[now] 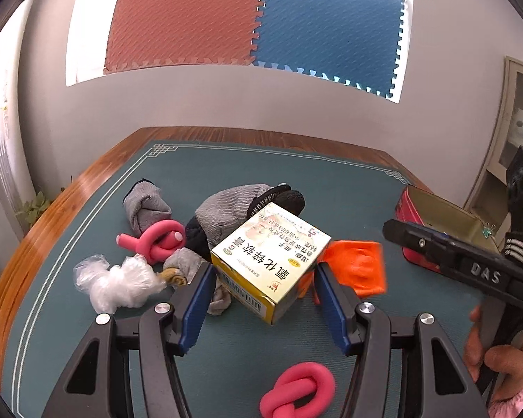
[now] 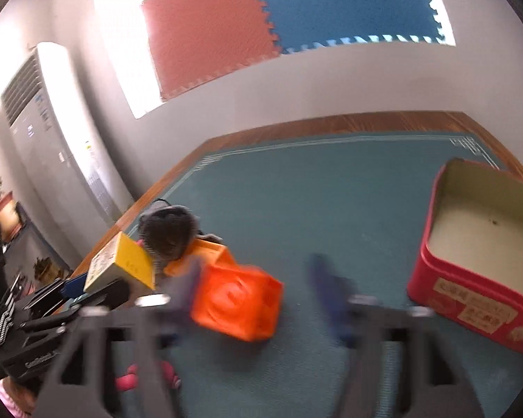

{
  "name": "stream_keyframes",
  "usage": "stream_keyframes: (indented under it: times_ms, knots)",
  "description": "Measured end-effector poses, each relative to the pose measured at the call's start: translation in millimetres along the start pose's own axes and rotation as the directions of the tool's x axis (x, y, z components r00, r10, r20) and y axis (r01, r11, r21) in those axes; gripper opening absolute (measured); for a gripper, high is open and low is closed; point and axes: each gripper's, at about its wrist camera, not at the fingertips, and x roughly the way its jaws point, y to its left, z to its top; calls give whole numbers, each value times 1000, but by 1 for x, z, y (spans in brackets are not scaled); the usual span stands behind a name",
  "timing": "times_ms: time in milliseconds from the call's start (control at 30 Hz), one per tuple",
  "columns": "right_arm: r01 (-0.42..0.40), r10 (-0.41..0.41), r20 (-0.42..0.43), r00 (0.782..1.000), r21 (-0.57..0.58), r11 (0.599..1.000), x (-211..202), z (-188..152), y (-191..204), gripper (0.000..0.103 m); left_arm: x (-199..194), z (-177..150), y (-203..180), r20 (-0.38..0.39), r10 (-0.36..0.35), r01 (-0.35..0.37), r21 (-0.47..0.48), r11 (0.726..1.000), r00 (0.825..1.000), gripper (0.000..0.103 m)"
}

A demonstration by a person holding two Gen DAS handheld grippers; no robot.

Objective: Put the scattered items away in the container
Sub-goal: 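Carry the orange cube into the red tin with the right tool while the left tool drops the box in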

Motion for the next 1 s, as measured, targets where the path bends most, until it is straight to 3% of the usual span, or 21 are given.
stream_keyframes:
  times_ms: [167,467,533,600,633,767,900,1000]
  knots:
    - [-11,10,-32,999,-7,1000,13,-3,6,91,8,-5,6,-22,-3,3,-17,1000,1000,60]
    - [73,-90,-119,989,-139,988,47,-28,37,89,11,-7,17,-17,42,-42,-42,998,999,60]
    - [90,-110,-142,984,-139,986,50,-31,37,79,12,-7,17,-21,44,-45,-42,998,999,60]
    - [73,-92,-157,983,-120,990,49,-32,34,60,13,-8,16,-25,47,-48,-40,998,999,60]
    - [71,-88,-161,983,-113,991,48,-32,33,60,14,-9,15,-26,48,-49,-38,998,998,60]
    - [97,-111,-131,985,-110,989,34,-31,29,59,13,-9,13,-18,49,-49,-33,998,999,60]
    - [123,-126,-33,992,-63,990,2,-18,17,59,13,-7,8,-9,40,-41,-26,999,999,60]
    - [170,-169,44,985,-11,985,-25,-6,2,59,14,-5,1,-16,18,-18,-16,1000,1000,60]
